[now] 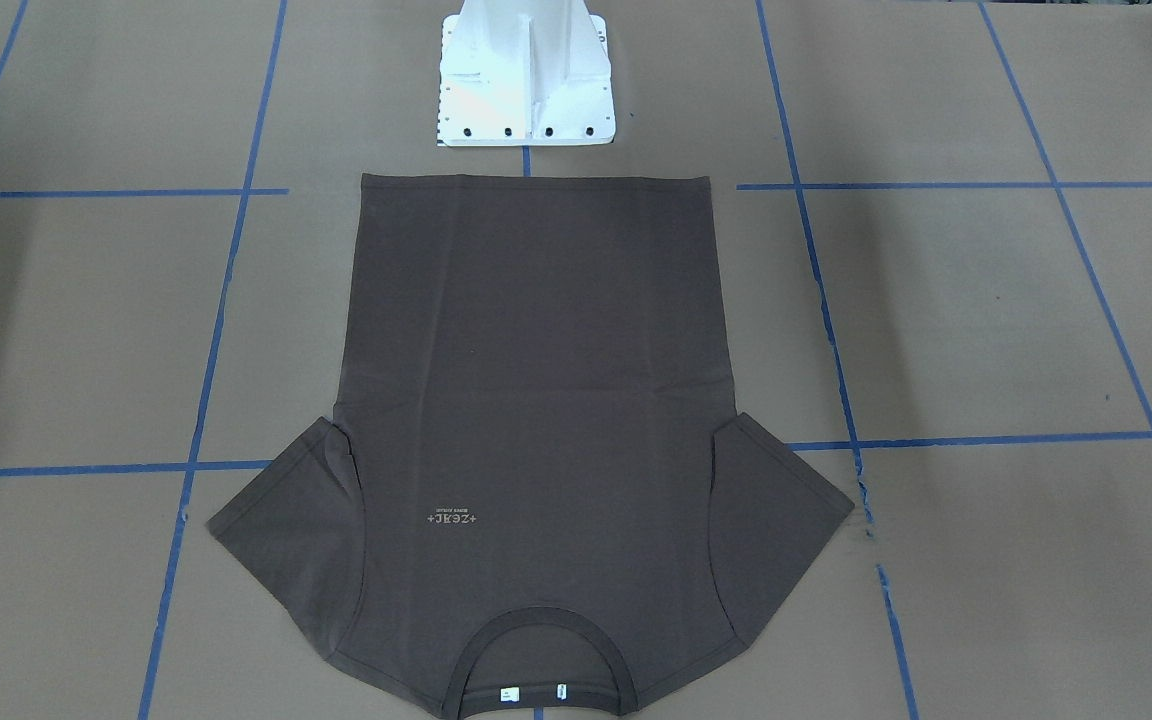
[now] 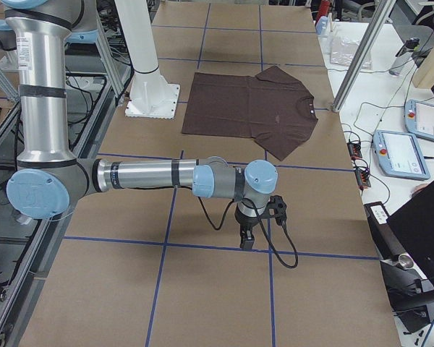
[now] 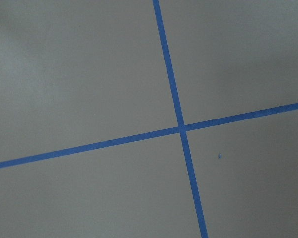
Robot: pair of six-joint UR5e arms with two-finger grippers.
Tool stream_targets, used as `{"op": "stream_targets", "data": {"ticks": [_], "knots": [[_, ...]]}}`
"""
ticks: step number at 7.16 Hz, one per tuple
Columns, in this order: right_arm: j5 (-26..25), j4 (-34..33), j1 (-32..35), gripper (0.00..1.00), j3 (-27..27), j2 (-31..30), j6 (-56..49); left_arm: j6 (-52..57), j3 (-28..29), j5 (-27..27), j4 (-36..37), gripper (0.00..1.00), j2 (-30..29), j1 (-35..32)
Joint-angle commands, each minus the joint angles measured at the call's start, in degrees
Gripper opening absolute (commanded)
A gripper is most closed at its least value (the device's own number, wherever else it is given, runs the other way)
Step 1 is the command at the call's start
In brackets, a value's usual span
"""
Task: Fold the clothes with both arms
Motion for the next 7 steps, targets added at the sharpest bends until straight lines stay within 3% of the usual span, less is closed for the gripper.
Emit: {"op": "stream_targets", "data": {"ticks": [1,3,5,7], "knots": [[0.17,0.0,-0.43,1.0,1.47,3.48,0.26,-0.27,0.69,-0.29,-10.05,1.0,0.08,0.11],[-0.26,0.0,-1.65,1.0,0.61,12.58,-0.01,-0.62,4.7,0.5,-24.53,1.0,-3.49,0.2],[0.08,0.26,-2.1,1.0,-0.36,17.28,0.08,-2.8,8.85,0.94,-31.53,1.0,-9.91,0.2],[1.4,13.97,-4.19,1.0,-3.52,16.94,3.84,-3.96,8.69,0.68,-31.73,1.0,-10.46,0.29]]}}
